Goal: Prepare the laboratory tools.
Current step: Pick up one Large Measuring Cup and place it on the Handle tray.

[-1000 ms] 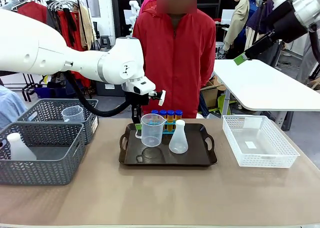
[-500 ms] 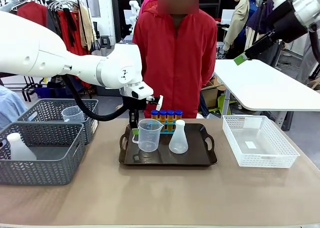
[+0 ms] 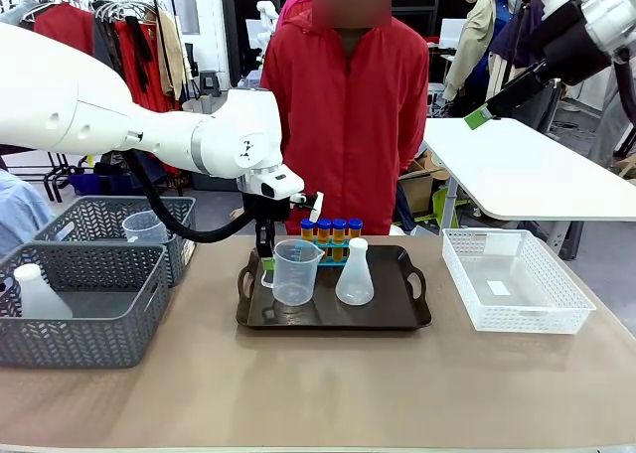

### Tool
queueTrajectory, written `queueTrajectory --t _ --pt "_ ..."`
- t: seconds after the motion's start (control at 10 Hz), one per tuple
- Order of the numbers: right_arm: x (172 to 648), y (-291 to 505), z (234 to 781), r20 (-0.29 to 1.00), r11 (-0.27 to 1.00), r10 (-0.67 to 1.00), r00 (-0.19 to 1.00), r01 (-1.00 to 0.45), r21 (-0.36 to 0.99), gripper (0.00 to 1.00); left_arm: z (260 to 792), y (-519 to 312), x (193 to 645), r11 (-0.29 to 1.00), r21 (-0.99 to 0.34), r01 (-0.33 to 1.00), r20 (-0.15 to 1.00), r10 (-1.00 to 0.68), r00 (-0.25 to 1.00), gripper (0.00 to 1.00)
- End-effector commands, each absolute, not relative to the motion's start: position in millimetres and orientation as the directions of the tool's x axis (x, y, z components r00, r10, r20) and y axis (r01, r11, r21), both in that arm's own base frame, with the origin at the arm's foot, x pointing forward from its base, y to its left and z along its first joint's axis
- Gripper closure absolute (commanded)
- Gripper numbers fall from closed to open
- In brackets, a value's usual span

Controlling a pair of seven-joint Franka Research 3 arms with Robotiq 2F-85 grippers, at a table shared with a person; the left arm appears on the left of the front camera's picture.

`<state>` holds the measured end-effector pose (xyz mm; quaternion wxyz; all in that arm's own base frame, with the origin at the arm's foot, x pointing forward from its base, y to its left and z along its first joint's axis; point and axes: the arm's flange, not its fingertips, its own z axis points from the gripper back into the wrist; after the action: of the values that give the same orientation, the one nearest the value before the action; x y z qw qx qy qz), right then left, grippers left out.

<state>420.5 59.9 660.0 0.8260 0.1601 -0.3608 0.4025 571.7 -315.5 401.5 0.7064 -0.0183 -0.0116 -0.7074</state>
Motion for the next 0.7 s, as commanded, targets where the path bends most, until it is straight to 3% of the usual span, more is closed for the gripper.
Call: queueTrajectory --t 0.0,0.3,0.6 --pt "421.4 59.2 660.3 0.736 0.615 0.541 0.407 -0.789 -0.016 0.0 401.3 -312.4 569.2 0.018 -0.02 1.0 0.051 -0.999 0.019 0.62" --pt "421.4 59.2 660.3 0.736 0.615 0.541 0.407 -0.789 -0.016 0.0 404.0 -309.2 570.4 0.024 -0.019 1.0 0.055 -0.998 0.025 0.04" --pt "421.4 59.2 660.3 0.736 0.615 0.541 0.407 -0.789 -0.016 0.0 412.0 -303.2 571.5 0.035 -0.02 0.999 0.071 -0.997 0.037 0.0"
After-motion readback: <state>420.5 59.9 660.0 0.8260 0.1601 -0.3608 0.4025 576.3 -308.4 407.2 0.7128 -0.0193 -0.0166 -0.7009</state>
